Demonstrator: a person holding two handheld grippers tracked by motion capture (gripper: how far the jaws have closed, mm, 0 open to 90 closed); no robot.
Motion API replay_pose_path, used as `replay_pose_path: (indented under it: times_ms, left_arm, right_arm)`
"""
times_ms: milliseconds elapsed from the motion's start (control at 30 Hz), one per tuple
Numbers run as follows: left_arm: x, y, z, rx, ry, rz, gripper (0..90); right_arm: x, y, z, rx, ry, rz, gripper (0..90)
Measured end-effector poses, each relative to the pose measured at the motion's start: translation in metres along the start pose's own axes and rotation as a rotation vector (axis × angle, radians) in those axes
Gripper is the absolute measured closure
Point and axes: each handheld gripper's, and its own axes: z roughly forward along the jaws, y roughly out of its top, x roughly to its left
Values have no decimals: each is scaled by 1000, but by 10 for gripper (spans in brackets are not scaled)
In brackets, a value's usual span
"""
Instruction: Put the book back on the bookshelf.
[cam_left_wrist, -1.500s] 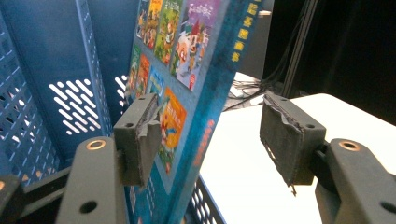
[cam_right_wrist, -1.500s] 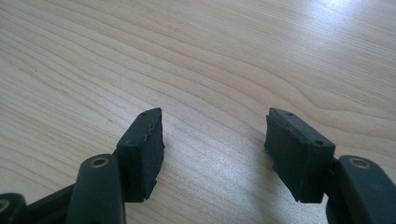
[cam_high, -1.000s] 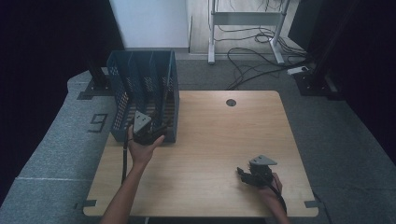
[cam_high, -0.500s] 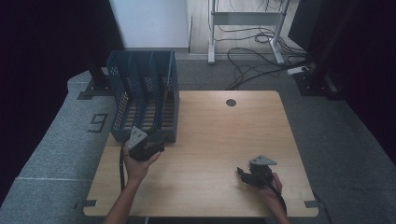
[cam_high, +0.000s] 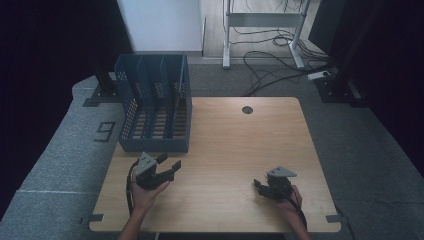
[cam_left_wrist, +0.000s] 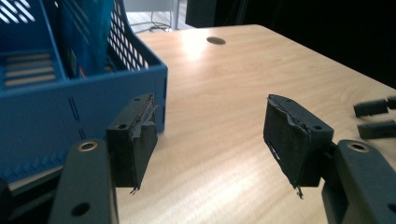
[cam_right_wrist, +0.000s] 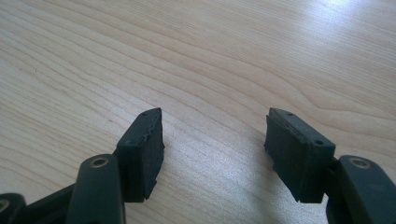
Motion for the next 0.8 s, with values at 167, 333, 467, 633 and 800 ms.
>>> replay_pose_path:
  times_ms: [167,333,467,633,800]
  left_arm:
    - [-1,-11,-3,20,-3,-6,347]
    - [-1,-20,-3,41,-10,-15,346]
    - [-1,-26,-1,47,-14,-27,345]
    - [0,-31,0,61,-14,-30,343]
    - [0,-33,-1,61,-13,-34,342]
  right_arm:
    - [0,0,0,0,0,0,363]
    - [0,0,0,0,0,0,363]
    - [0,0,0,0,0,0,363]
    - [0,0,0,0,0,0,363]
    - [0,0,0,0,1,0,363]
